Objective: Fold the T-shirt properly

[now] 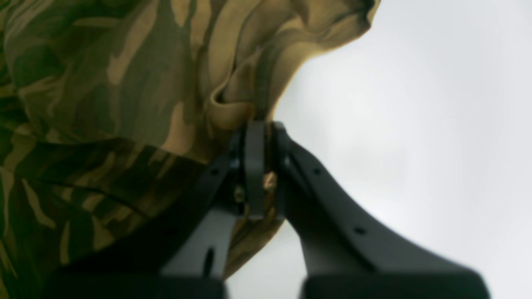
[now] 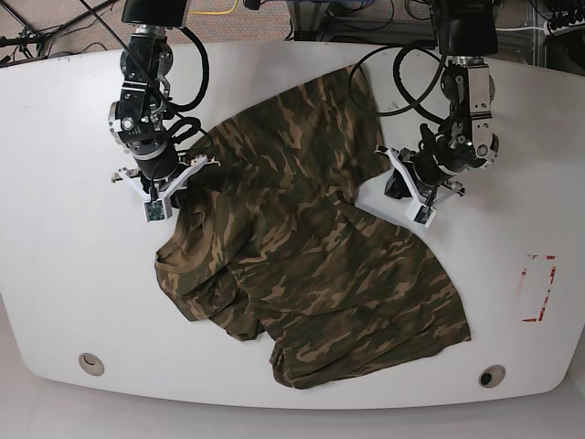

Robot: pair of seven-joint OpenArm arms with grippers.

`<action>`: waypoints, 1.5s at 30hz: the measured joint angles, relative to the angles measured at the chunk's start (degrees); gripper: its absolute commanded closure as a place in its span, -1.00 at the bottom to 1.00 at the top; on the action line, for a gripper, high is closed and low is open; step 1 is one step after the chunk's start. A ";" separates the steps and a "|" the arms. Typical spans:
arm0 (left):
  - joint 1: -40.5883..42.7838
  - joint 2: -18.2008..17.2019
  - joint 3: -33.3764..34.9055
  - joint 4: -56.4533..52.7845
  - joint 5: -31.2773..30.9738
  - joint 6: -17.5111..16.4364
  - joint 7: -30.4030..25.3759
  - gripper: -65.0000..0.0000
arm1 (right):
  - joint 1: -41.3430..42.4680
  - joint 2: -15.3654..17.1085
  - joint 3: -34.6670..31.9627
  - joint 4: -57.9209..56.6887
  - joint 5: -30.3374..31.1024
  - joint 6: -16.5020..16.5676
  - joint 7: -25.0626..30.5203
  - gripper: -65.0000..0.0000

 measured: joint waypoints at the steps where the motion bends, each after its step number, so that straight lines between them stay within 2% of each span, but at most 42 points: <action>1: 0.13 0.22 -0.46 0.70 0.24 0.09 0.39 0.98 | 0.02 0.00 -0.02 0.00 0.00 0.00 0.00 0.97; 3: 0.63 0.68 -1.55 2.36 0.92 0.11 2.10 0.98 | 0.02 0.00 -0.02 0.00 0.00 0.00 0.00 0.97; 16: 2.03 -0.39 -8.59 8.79 0.13 -0.17 2.47 0.97 | 0.83 0.15 -0.33 -0.07 0.00 0.02 -0.02 0.96; 23: 1.86 -2.32 -12.66 11.10 0.44 -0.33 3.37 0.97 | 1.25 0.28 -0.28 -0.11 0.00 0.02 0.07 0.96; 30: 1.53 -5.66 -16.52 11.82 0.90 -1.18 3.82 0.93 | 1.11 0.61 -0.31 -0.09 -0.04 0.00 0.04 0.96; 32: 1.57 -6.25 -16.63 11.63 0.96 -2.03 3.96 0.90 | 1.11 0.76 -0.28 -0.09 -0.02 0.00 0.04 0.96; 34: 1.64 -6.40 -16.44 11.17 0.90 -3.45 4.28 0.78 | 1.11 0.79 -0.33 -0.09 0.00 0.00 0.07 0.96; 37: 1.86 -7.63 -15.80 8.94 -0.15 -8.33 4.48 0.67 | 1.09 0.79 -0.55 -0.09 0.00 0.00 0.09 0.96; 38: 2.03 -7.78 -15.82 8.59 -0.46 -8.90 4.83 0.62 | 0.96 0.85 -0.55 -0.09 0.00 0.02 0.15 0.96; 42: 2.49 -8.50 -18.12 8.41 0.04 -8.72 5.77 0.37 | 0.81 0.92 -0.50 -0.11 -0.39 0.00 0.22 0.96; 43: 2.01 -9.38 -19.47 8.41 0.22 -8.46 6.14 0.46 | 0.81 0.76 -0.55 -0.11 -0.42 0.00 0.26 0.92; 45: 2.73 -9.01 -19.47 8.39 0.48 -8.31 6.36 0.46 | -0.55 0.07 -0.52 -0.13 -0.42 -0.02 0.22 0.92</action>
